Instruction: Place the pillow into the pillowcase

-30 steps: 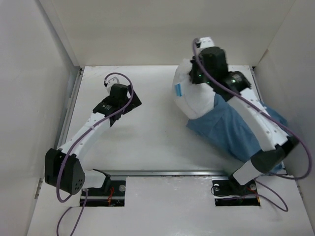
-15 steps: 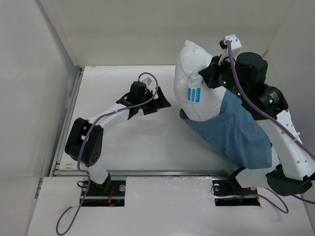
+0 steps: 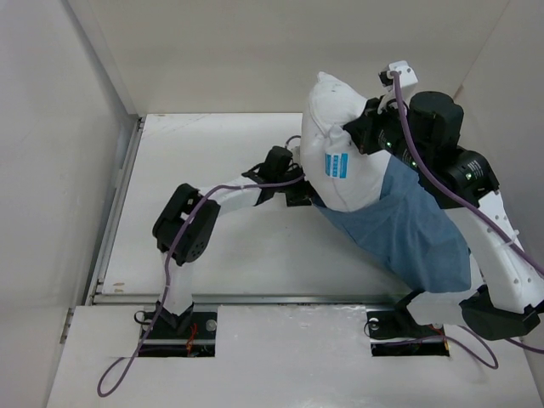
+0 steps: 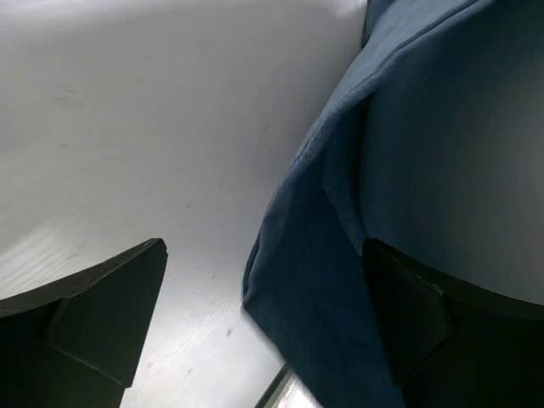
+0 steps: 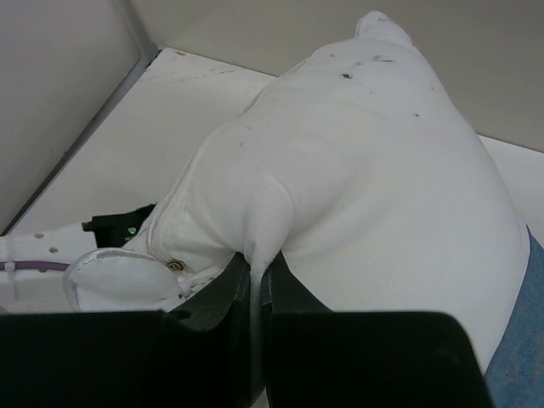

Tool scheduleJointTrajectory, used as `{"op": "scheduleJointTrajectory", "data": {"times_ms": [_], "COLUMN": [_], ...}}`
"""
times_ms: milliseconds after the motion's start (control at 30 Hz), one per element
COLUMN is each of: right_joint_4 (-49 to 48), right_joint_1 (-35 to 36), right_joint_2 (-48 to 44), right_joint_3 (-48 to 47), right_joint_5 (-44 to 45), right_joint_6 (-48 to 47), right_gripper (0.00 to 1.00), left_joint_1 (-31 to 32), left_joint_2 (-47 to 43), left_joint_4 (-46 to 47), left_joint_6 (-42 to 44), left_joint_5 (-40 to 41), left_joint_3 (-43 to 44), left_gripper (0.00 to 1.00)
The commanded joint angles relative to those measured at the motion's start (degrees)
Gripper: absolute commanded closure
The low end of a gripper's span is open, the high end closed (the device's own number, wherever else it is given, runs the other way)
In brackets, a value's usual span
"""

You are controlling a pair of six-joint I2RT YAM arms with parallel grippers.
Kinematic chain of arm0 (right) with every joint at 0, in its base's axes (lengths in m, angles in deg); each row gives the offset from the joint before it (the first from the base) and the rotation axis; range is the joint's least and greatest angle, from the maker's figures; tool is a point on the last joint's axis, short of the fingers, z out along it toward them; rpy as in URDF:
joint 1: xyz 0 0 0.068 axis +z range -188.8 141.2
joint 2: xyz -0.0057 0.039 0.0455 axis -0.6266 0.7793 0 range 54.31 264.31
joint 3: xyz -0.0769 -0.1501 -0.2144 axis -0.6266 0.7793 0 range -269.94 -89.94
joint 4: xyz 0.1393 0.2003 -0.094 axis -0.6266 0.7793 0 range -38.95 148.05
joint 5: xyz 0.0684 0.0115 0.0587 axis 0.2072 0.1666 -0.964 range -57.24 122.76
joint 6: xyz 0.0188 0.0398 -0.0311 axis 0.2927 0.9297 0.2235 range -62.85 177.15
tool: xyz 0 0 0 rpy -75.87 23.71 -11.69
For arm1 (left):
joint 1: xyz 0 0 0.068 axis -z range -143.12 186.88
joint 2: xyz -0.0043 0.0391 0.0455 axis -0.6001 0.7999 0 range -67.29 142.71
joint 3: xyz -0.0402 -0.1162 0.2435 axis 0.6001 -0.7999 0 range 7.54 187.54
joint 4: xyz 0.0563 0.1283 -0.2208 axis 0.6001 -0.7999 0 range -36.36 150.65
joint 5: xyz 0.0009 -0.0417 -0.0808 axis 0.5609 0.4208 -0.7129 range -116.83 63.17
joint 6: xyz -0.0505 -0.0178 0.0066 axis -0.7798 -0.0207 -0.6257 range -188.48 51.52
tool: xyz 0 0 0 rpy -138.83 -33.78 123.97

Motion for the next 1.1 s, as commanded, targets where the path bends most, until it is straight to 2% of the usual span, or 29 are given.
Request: {"op": "scheduleJointTrajectory", "data": {"times_ms": [0, 33, 67, 100, 133, 167, 200, 300, 333, 500, 600, 633, 733, 767, 800, 900, 967, 1067], "right_joint_4": [-7.63, -7.63, -7.63, -7.63, -7.63, -7.63, -7.63, -5.36, -4.83, 0.44, 3.44, 3.44, 3.44, 3.44, 3.44, 1.6, -1.12, 0.52], "right_joint_1": [0.14, 0.14, 0.14, 0.14, 0.14, 0.14, 0.14, 0.14, 0.14, 1.98, 2.5, 3.12, 4.18, 4.96, 5.49, 5.5, 5.5, 5.5], "right_joint_2": [-1.98, -1.98, -2.67, -2.68, -3.29, -3.29, -3.29, -3.82, -4.43, -6.55, -7.07, -7.07, -7.07, -7.68, -8.56, -11.19, -14.71, -17.18], "right_joint_3": [-4.01, -4.01, -4.01, -3.22, -3.22, -2.26, -1.21, 2.56, 4.06, 12.15, 16.2, 16.99, 16.31, 13.77, 12.27, 8.14, 8.12, 7.59], "right_joint_5": [-2.02, -2.02, -2.54, -2.55, -2.55, -3.16, -3.16, -1.59, -0.54, 5.79, 4.85, 2.57, 0.36, -0.17, -0.17, -0.7, 0.69, 12.09], "right_joint_6": [0.45, 0.45, 0.97, 0.97, 0.97, 0.97, 0.97, 1.49, 1.5, 2.11, 2.12, 1.51, 0.97, 0.45, 0.45, 0.45, 1.14, 5.69], "right_gripper": [1.0, 1.0, 1.0, 1.0, 1.0, 1.0, 1.0, 1.0, 1.0, 1.0, 1.0, 0.91, 0.53, 0.27, 0.19, 0.11, 0.09, 0.09], "left_joint_1": [2.11, 2.64, 2.64, 3.51, 4.22, 4.22, 4.23, 3.7, 2.57, -3.94, -6.32, -6.93, -6.94, -6.41, -6.41, -6.41, -6.41, -6.41], "left_joint_2": [1.28, 2.06, 2.07, 2.07, 2.07, 2.07, 2.07, -1.78, -5.71, -18.21, -23.06, -23.07, -23.77, -23.07, -22.28, -21.75, -21.75, -23.07], "left_joint_4": [1.89, 2.41, 2.41, 4.24, 4.87, 5.48, 6.1, 8.64, 9.26, 9.27, 8.74, 8.13, 8.74, 8.74, 9.35, 9.36, 9.36, 8.65], "left_joint_6": [-0.62, -0.62, -0.62, -0.62, -0.62, -0.62, -0.62, 1.05, 1.05, 2.99, 4.12, 4.13, 4.74, 4.74, 4.74, 5.44, 6.23, 6.77], "left_joint_5": [-3.29, -3.82, -4.43, -4.44, -5.13, -5.84, -5.84, -3.84, -2.17, 7.49, 10.41, 10.42, 10.94, 10.94, 10.94, 10.94, 11.99, 14.1], "left_joint_3": [5.68, 6.48, 7.1, 7.63, 8.76, 9.3, 9.3, 8.26, 6.94, -3.78, -7.73, -8.27, -10.2, -10.21, -10.91, -11.53, -12.23, -12.75], "left_gripper": [0.0, 0.02, 0.08, 0.39, 0.63, 0.85, 1.0, 1.0, 1.0, 1.0, 1.0, 1.0, 1.0, 1.0, 1.0, 1.0, 1.0, 1.0]}}
